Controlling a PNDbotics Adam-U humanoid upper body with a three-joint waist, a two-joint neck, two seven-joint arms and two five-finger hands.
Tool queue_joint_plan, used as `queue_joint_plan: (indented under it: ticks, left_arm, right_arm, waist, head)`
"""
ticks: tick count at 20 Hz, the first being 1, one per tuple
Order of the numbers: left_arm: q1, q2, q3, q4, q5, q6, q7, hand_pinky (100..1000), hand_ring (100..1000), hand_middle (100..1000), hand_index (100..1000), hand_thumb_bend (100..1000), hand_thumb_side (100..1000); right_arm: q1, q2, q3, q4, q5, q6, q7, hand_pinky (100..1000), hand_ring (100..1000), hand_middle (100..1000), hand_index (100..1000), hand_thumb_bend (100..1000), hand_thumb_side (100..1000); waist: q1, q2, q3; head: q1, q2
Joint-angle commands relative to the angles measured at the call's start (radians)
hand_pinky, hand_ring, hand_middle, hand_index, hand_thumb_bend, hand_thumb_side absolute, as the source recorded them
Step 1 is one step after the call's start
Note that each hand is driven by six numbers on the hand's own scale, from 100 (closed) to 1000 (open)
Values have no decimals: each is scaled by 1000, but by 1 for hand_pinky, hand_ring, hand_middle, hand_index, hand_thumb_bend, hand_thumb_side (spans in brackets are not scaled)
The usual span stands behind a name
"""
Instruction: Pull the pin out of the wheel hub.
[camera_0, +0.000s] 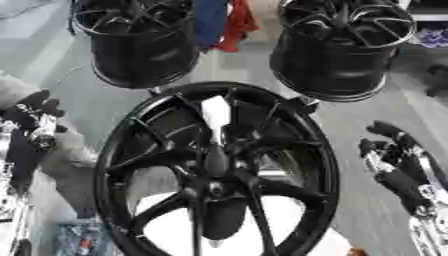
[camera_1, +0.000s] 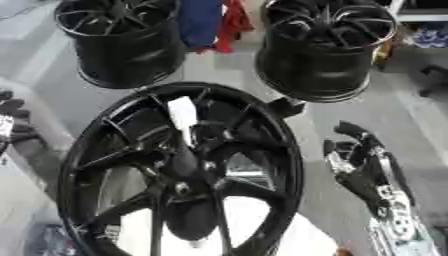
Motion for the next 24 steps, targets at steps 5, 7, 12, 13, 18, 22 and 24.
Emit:
queue_joint_plan:
  ticks: [5,7,12,13,18,22,24]
  left_arm:
    - [-97,283,-80,-50,44,-53,-54,598,715,705,844,198,544]
    - [-137,372,-118,-49,53,-75,-84,604,717,709,846,200,543]
    - [-273,549,-256,-4,59,-128,-209,622,723,721,853,219,553]
    - [-305,574,-290,5,54,-144,-243,632,728,728,857,227,560]
    - [-464,614,-453,74,-16,-198,-440,660,743,752,865,258,559]
    - [-577,553,-553,145,-101,-248,-607,679,748,761,866,290,558]
    - [-619,509,-583,182,-152,-276,-686,684,754,769,869,301,563]
  right_arm:
    - [-8,-16,0,-14,-2,-1,7,628,654,782,835,242,231]
    - [-9,-18,2,-13,-2,-1,9,628,654,782,835,242,231]
    - [-12,-23,9,-13,-2,0,17,627,654,782,836,243,232]
    - [-13,-24,11,-13,-2,0,19,627,654,782,836,244,232]
    - [-12,-31,17,-11,-1,1,26,627,654,782,836,245,231]
    - [-9,-36,20,-10,-1,2,29,627,654,782,836,246,231]
    - [-7,-36,21,-8,-1,2,30,627,654,782,836,246,231]
  waist:
    - [11,-11,-16]
    - [13,-11,-23]
    - [18,-12,-42]
    - [19,-13,-46]
    - [26,-16,-62]
    - [32,-22,-68]
    - [33,-24,-69]
  head:
    - [9,-2]
    - [11,-2]
    - [24,0]
    - [27,0]
    - [39,6]
    - [44,10]
    - [44,10]
